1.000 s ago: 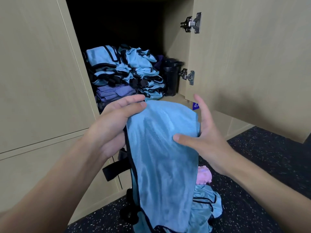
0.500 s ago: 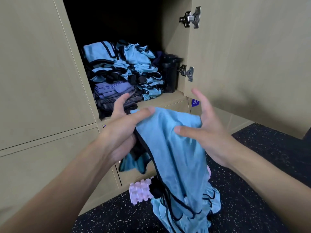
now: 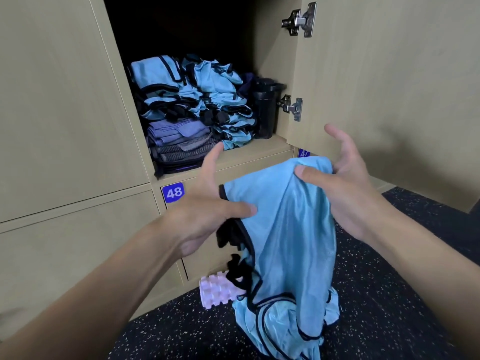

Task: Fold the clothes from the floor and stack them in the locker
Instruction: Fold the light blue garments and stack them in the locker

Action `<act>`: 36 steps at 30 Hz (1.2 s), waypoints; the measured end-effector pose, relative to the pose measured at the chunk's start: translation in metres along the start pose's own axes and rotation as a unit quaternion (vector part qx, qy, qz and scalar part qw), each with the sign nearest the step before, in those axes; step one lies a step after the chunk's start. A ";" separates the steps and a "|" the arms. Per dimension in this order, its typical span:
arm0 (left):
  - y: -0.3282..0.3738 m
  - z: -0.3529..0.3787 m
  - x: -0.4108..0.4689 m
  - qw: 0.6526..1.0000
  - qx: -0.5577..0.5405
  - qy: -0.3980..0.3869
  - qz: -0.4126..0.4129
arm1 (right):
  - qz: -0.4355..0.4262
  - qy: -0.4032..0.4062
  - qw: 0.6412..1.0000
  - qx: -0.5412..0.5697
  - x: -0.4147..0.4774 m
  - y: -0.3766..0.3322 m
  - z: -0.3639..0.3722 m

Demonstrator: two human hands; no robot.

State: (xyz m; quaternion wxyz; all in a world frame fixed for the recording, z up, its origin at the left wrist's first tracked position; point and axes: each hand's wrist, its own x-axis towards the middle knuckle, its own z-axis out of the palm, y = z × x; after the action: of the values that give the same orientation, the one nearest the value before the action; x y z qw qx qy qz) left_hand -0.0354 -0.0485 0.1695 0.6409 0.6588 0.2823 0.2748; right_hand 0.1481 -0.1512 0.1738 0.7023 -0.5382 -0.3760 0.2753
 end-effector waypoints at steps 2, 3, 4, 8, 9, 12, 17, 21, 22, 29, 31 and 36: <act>0.004 -0.006 0.002 1.000 0.000 0.018 0.023 | 0.010 0.006 1.000 -0.011 0.002 -0.002 -0.005; 0.007 -0.009 0.002 0.999 0.013 0.022 0.028 | 0.013 0.008 1.000 -0.024 0.003 -0.003 -0.007; 0.008 -0.011 0.001 0.999 0.028 0.019 0.024 | 0.014 0.007 0.999 -0.039 0.004 -0.003 -0.009; 0.006 -0.010 -0.002 0.997 0.079 0.020 0.004 | 0.026 0.008 0.996 -0.080 0.006 0.001 -0.011; 0.006 -0.009 -0.002 0.998 0.066 0.023 0.005 | 0.032 0.008 0.996 -0.088 0.007 0.002 -0.011; 0.008 -0.008 0.000 0.998 0.044 0.036 0.014 | 0.035 -0.005 0.991 -0.132 0.007 0.003 -0.012; 0.015 -0.010 -0.006 1.000 0.025 -0.017 0.000 | 0.038 -0.028 0.989 -0.142 0.007 0.002 -0.012; 0.016 -0.016 -0.008 0.998 0.050 -0.033 -0.015 | 0.092 -0.051 0.980 -0.168 0.011 0.003 -0.020; 0.016 -0.017 -0.008 0.998 0.053 -0.020 -0.014 | 0.104 -0.058 0.976 -0.184 0.012 0.003 -0.023; 0.015 -0.024 -0.005 0.987 0.154 0.032 0.026 | 0.074 0.006 0.961 -0.267 0.009 0.004 -0.019; 0.015 -0.024 -0.004 0.986 0.156 0.043 0.033 | 0.103 -0.034 0.978 -0.180 0.006 0.002 -0.020; 0.021 -0.027 0.000 0.995 0.044 0.087 0.005 | 0.088 -0.189 0.946 -0.247 0.001 -0.001 -0.021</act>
State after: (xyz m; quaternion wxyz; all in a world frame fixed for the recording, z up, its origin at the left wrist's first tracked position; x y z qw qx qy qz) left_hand -0.0550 -0.0303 0.1917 0.5832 0.6614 0.3450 0.3215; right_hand 0.1663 -0.1620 0.1718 0.4364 -0.6642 -0.5091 0.3305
